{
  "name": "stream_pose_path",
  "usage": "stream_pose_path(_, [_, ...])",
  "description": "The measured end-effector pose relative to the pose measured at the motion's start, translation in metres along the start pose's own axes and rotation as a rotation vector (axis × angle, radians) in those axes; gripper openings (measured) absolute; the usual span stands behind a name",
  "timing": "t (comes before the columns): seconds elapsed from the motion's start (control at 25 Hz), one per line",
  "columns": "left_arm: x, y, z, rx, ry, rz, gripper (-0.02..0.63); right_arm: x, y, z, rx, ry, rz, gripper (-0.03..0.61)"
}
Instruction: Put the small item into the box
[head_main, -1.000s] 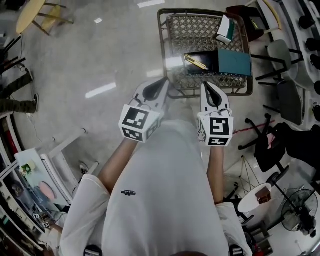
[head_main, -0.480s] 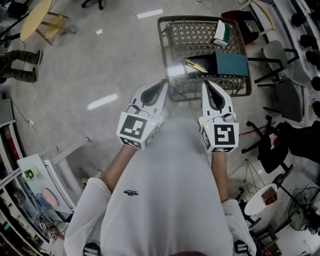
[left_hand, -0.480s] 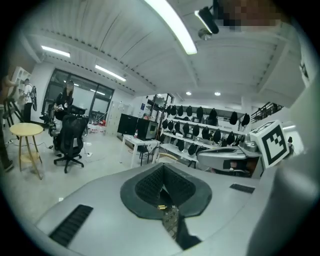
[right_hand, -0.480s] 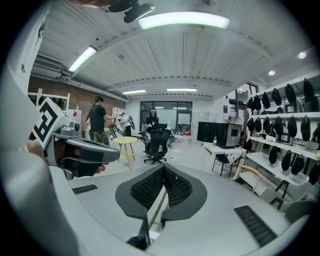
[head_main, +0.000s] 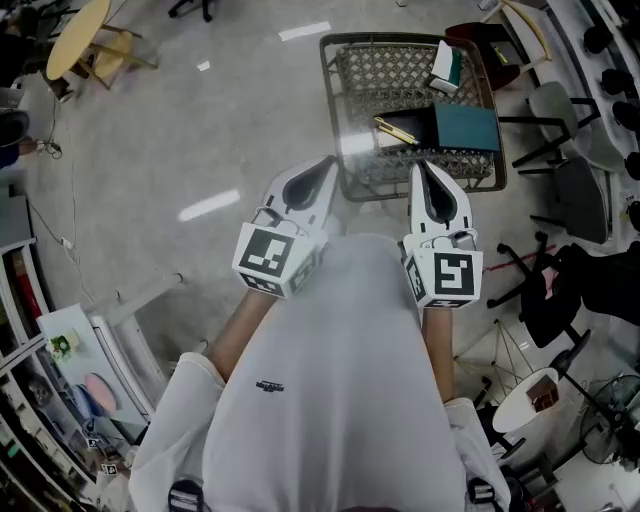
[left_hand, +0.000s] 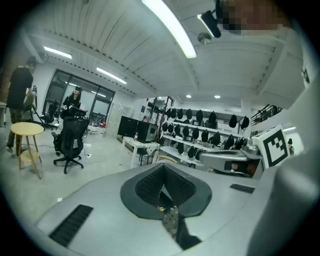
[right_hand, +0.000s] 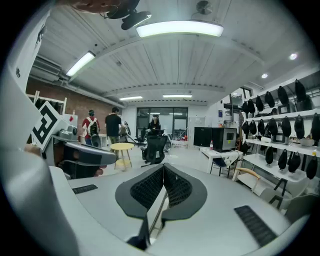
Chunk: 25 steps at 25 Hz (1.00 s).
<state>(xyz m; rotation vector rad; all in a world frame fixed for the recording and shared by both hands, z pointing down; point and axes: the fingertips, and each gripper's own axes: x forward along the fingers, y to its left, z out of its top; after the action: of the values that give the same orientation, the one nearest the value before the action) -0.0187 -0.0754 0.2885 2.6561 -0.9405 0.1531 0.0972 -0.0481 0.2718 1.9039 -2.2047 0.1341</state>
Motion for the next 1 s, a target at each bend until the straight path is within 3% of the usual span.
stream_pose_path(1.0, [-0.004,-0.026,-0.005,0.0,0.005,-0.036,0.002,-0.025,0.003,-0.009,0.029,-0.005,-0.024,0.002])
